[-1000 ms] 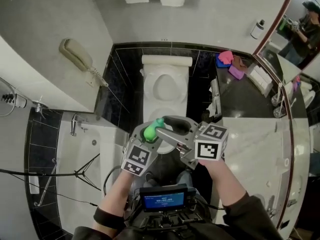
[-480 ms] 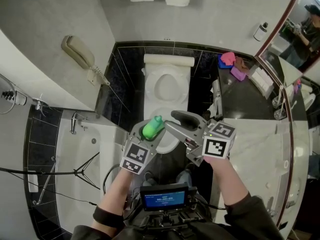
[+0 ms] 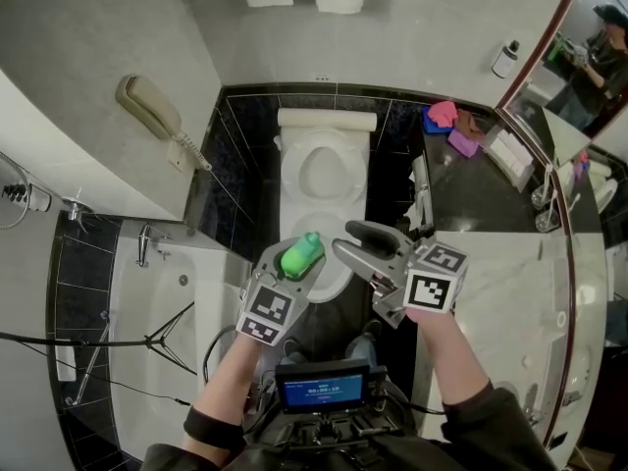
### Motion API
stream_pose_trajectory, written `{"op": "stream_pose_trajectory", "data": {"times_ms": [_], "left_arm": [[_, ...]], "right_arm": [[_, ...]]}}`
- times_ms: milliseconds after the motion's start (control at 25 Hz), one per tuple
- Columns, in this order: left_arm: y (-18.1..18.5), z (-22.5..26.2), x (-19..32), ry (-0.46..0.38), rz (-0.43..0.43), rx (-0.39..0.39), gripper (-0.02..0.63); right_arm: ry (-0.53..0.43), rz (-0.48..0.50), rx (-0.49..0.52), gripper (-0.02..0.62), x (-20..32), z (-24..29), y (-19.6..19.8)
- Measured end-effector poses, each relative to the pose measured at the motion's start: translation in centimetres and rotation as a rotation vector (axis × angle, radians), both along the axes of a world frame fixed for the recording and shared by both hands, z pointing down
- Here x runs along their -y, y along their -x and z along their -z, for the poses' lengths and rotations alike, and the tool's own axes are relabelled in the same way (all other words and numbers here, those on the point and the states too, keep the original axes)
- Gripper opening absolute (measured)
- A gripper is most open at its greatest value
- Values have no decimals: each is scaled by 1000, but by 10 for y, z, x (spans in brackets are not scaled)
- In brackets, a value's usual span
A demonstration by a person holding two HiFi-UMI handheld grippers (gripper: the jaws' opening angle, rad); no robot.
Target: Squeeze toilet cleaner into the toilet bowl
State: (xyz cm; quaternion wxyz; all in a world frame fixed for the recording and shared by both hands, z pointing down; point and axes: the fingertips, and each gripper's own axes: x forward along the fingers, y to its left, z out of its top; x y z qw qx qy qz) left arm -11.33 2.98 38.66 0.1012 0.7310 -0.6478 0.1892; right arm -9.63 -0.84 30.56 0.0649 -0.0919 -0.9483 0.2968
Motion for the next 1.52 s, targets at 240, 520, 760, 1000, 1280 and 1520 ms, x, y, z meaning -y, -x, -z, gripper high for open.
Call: {"op": "stream_pose_trajectory", "data": {"times_ms": [240, 520, 760, 1000, 1280, 1520], "left_arm": [[3, 2, -2, -8, 29, -44, 173], [2, 1, -6, 7, 30, -27, 173], [1, 2, -11, 4, 17, -8, 173], [1, 3, -16, 8, -12, 41, 173], [3, -7, -26, 25, -9, 65, 173], [1, -12, -29, 37, -17, 69, 173]], "right_arm": [[2, -4, -1, 235, 0, -1, -5], [3, 23, 2, 233, -10, -3, -8], [12, 116, 13, 233, -33, 4, 2], [31, 265, -45, 233, -59, 8, 17], [2, 362, -118, 202, -84, 6, 33], [-40, 380, -118, 133, -82, 6, 32]]}}
